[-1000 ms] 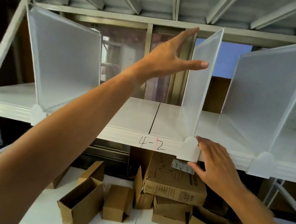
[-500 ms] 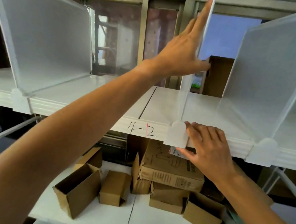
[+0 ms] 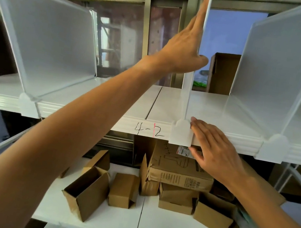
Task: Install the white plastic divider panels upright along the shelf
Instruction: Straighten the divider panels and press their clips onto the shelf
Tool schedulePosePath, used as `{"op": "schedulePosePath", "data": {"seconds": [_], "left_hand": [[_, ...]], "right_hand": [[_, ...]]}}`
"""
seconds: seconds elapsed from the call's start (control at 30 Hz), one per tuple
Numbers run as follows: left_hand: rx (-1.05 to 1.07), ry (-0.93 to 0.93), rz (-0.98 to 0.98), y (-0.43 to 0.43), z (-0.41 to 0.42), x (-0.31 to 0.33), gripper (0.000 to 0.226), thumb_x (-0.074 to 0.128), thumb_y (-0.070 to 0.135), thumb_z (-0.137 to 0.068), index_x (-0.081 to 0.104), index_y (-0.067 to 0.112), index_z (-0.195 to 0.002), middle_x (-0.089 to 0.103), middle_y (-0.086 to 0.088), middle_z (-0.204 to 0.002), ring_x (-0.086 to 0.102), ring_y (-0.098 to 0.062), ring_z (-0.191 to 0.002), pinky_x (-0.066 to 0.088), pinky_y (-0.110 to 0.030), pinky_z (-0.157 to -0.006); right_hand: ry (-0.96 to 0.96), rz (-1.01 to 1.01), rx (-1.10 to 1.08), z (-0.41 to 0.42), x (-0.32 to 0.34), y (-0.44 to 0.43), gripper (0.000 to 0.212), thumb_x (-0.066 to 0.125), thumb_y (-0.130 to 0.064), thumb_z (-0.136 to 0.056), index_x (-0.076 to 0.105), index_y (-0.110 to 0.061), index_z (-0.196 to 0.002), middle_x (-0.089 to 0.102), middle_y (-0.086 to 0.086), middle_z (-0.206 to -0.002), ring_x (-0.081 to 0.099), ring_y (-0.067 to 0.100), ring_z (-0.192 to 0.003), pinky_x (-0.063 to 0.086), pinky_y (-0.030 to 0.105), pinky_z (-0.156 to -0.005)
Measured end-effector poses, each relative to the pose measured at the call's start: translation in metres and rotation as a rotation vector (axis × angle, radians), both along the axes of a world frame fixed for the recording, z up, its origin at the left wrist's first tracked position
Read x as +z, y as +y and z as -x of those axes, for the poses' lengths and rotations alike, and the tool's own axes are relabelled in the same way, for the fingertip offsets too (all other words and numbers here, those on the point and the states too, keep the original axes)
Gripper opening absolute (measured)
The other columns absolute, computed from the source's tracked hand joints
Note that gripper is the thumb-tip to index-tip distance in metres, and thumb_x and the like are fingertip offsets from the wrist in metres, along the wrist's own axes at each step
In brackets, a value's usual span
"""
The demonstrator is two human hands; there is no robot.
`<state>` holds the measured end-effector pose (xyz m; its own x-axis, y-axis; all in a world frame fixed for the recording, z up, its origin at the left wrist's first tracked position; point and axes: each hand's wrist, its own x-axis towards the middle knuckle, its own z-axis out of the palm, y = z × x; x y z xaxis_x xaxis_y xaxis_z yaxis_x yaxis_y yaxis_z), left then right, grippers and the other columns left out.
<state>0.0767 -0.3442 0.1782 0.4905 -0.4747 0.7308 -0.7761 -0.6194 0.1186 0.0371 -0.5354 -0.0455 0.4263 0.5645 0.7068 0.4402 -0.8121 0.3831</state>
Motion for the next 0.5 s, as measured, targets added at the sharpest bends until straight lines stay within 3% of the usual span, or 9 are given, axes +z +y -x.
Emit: {"op": "schedulePosePath", "data": {"seconds": [0.07, 0.13, 0.23, 0.37, 0.5], "left_hand": [[0.016, -0.001, 0.000, 0.0001, 0.0019, 0.0007, 0.109, 0.065, 0.010, -0.079, -0.014, 0.002, -0.155, 0.005, -0.016, -0.165, 0.055, -0.024, -0.107, 0.040, -0.004, -0.071], [0.040, 0.000, 0.005, 0.0011, 0.0029, 0.0010, 0.110, 0.066, 0.011, -0.081, -0.015, 0.003, -0.154, 0.003, -0.015, -0.165, 0.040, -0.005, -0.089, 0.035, -0.001, -0.064], [0.049, 0.006, -0.002, 0.0011, 0.0036, 0.0017, 0.112, 0.068, 0.012, -0.081, -0.016, 0.003, -0.154, 0.002, -0.015, -0.165, 0.034, -0.006, -0.089, 0.035, 0.003, -0.064], [0.060, 0.027, 0.010, 0.0040, 0.0085, 0.0025, 0.112, 0.069, 0.011, -0.081, -0.017, 0.004, -0.154, 0.002, -0.015, -0.165, 0.043, -0.017, -0.096, 0.033, 0.007, -0.064], [0.068, 0.011, 0.007, 0.0077, 0.0095, 0.0034, 0.113, 0.068, 0.011, -0.080, -0.018, 0.003, -0.154, 0.000, -0.015, -0.165, 0.037, 0.000, -0.081, 0.038, 0.001, -0.063]], "right_hand": [[0.001, 0.000, 0.002, 0.0003, -0.0002, 0.0017, 0.076, 0.065, -0.040, -0.089, 0.040, 0.001, -0.147, 0.046, 0.019, -0.150, 0.050, 0.032, -0.134, 0.034, 0.044, -0.113], [-0.004, -0.010, -0.021, 0.0005, 0.0001, 0.0044, 0.078, 0.071, -0.040, -0.087, 0.041, 0.002, -0.145, 0.052, 0.021, -0.144, 0.055, 0.034, -0.129, 0.039, 0.046, -0.111], [-0.029, 0.005, -0.053, 0.0007, -0.0009, 0.0053, 0.073, 0.063, -0.043, -0.091, 0.040, 0.002, -0.144, 0.055, 0.022, -0.140, 0.056, 0.035, -0.125, 0.042, 0.047, -0.108], [-0.062, 0.001, -0.065, -0.0022, -0.0009, 0.0076, 0.075, 0.061, -0.047, -0.092, 0.037, 0.001, -0.144, 0.056, 0.020, -0.135, 0.055, 0.034, -0.119, 0.044, 0.046, -0.103], [-0.099, -0.006, -0.077, -0.0054, -0.0001, 0.0077, 0.074, 0.067, -0.048, -0.087, 0.041, -0.003, -0.139, 0.059, 0.019, -0.130, 0.057, 0.034, -0.114, 0.047, 0.046, -0.097]]}}
